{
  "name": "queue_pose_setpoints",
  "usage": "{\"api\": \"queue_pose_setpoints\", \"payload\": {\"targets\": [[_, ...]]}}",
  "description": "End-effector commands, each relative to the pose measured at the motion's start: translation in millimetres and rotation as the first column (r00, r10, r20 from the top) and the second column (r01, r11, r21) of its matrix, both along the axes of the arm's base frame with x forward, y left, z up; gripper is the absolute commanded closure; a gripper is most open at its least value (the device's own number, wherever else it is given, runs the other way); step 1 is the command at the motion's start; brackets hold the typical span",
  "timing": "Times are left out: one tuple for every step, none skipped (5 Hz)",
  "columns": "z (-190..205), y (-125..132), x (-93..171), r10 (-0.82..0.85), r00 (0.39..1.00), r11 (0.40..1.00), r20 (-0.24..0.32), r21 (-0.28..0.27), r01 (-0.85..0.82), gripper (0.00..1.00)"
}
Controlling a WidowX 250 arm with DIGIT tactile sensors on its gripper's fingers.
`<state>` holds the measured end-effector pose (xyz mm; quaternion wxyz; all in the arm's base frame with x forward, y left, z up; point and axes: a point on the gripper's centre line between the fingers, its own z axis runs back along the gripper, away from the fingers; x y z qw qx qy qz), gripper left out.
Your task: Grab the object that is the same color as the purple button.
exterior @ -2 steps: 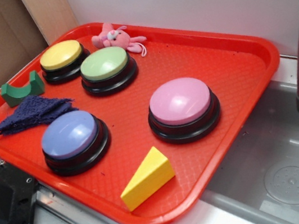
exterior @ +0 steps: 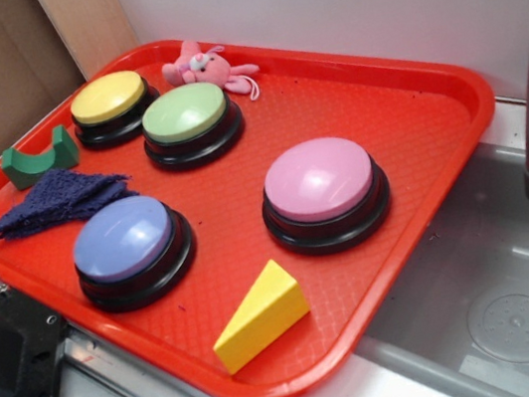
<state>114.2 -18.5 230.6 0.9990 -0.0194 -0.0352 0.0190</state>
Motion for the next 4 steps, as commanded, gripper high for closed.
{"api": "queue_pose_setpoints", "payload": {"targets": [[-26,22,31,0.476,0.877,0.874,-0.070,-0.076,-0.481,0.00],[-49,31,38,0.679,0.731,0.729,-0.064,-0.061,-0.682,0.00],[-75,44,44,0.841,0.538,0.541,0.055,-0.083,-0.837,0.00],[-105,54,50,0.947,0.311,0.318,0.081,-0.114,-0.941,0.00]]}}
